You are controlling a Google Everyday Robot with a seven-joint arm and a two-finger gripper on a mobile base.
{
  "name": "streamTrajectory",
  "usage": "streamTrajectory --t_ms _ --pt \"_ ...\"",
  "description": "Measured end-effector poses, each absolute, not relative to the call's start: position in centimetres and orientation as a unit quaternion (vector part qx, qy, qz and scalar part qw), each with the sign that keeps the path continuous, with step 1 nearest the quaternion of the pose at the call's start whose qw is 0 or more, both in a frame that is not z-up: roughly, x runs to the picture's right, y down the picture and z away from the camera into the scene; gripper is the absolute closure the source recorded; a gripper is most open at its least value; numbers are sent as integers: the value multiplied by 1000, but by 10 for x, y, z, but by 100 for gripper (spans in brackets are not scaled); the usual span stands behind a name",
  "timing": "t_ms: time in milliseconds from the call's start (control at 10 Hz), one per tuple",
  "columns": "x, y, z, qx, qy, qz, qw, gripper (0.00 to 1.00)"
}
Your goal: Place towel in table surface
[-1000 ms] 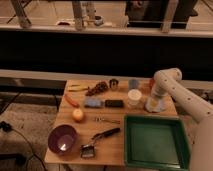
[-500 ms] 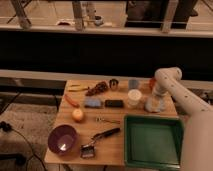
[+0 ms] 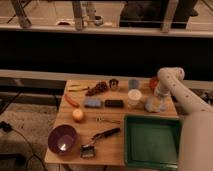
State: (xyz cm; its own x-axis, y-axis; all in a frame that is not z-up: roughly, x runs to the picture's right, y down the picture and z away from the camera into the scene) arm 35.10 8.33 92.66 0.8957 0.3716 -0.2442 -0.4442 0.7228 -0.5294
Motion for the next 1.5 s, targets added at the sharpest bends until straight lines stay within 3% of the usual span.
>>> streamTrajectory --t_ms 1500 --pt "356 116 953 -358 46 223 906 21"
